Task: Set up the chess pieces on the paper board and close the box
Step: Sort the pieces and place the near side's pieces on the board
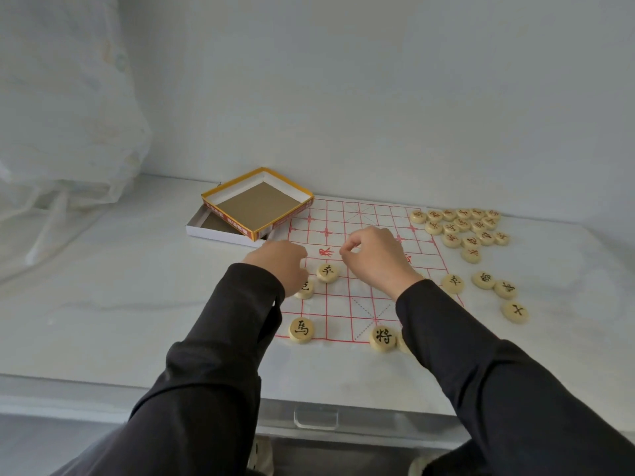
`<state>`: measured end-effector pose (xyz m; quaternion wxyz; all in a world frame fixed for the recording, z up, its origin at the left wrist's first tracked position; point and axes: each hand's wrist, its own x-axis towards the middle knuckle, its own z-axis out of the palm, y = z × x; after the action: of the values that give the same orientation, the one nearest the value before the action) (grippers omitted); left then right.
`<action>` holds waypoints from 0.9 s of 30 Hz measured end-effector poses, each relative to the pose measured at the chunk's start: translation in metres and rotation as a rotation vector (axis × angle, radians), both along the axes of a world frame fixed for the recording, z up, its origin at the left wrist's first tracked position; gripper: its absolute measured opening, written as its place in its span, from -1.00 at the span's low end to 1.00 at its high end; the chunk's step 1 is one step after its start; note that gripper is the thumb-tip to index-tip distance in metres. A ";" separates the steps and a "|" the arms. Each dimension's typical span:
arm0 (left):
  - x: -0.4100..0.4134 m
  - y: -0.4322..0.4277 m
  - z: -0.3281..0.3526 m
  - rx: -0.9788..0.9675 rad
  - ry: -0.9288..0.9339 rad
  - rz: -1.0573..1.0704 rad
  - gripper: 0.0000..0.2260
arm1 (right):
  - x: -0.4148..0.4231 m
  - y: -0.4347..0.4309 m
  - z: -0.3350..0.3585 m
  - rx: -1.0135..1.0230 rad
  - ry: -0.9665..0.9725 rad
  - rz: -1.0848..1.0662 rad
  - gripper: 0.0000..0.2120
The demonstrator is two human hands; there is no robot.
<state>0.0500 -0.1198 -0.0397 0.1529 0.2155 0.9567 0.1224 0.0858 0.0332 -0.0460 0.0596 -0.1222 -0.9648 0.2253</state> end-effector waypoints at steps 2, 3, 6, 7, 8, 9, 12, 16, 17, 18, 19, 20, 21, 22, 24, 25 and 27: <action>0.004 0.012 0.001 0.033 0.023 -0.023 -0.60 | 0.010 0.009 0.002 0.005 0.015 -0.007 -0.81; 0.006 0.019 0.001 0.044 0.040 -0.038 -0.59 | 0.015 0.013 0.002 0.003 0.024 -0.014 -0.80; 0.013 0.039 0.000 0.065 0.075 -0.089 -0.56 | 0.031 0.027 0.003 -0.018 0.037 -0.063 -0.81; 0.015 0.044 -0.002 0.071 0.086 -0.100 -0.55 | 0.034 0.031 0.003 -0.024 0.042 -0.075 -0.81; 0.017 0.050 -0.003 0.077 0.096 -0.116 -0.55 | 0.038 0.037 0.003 -0.032 0.051 -0.090 -0.81; 0.021 0.058 -0.004 0.085 0.101 -0.134 -0.54 | 0.044 0.045 0.004 -0.039 0.064 -0.106 -0.81; 0.031 0.079 -0.007 0.120 0.111 -0.185 -0.53 | 0.054 0.064 0.005 -0.063 0.098 -0.152 -0.80; 0.044 0.102 -0.010 0.160 0.126 -0.247 -0.54 | 0.063 0.089 0.000 -0.119 0.072 -0.224 -0.79; 0.046 0.105 -0.011 0.163 0.130 -0.257 -0.55 | 0.064 0.094 -0.002 -0.118 0.063 -0.234 -0.79; 0.047 0.109 -0.012 0.167 0.133 -0.269 -0.55 | 0.066 0.100 -0.003 -0.116 0.055 -0.247 -0.80; 0.049 0.111 -0.014 0.172 0.133 -0.280 -0.55 | 0.069 0.107 -0.004 -0.106 0.047 -0.261 -0.80; 0.049 0.111 -0.015 0.178 0.137 -0.285 -0.54 | 0.071 0.112 -0.004 -0.083 0.036 -0.274 -0.79; 0.050 0.111 -0.016 0.185 0.139 -0.290 -0.53 | 0.075 0.120 -0.003 -0.042 0.017 -0.294 -0.78; 0.050 0.111 -0.017 0.190 0.142 -0.294 -0.52 | 0.078 0.126 -0.002 0.013 -0.006 -0.315 -0.77; 0.050 0.109 -0.018 0.194 0.148 -0.295 -0.51 | 0.083 0.142 -0.001 0.118 -0.063 -0.367 -0.72; 0.050 0.108 -0.019 0.197 0.152 -0.293 -0.51 | 0.086 0.149 -0.001 0.141 -0.105 -0.398 -0.68; 0.049 0.108 -0.020 0.200 0.158 -0.290 -0.51 | 0.089 0.160 -0.001 0.116 -0.220 -0.442 -0.56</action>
<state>0.0989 -0.0123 -0.0592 0.0710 0.3742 0.9077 0.1761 0.1749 0.1932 -0.0472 0.0090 -0.3505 -0.9265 0.1364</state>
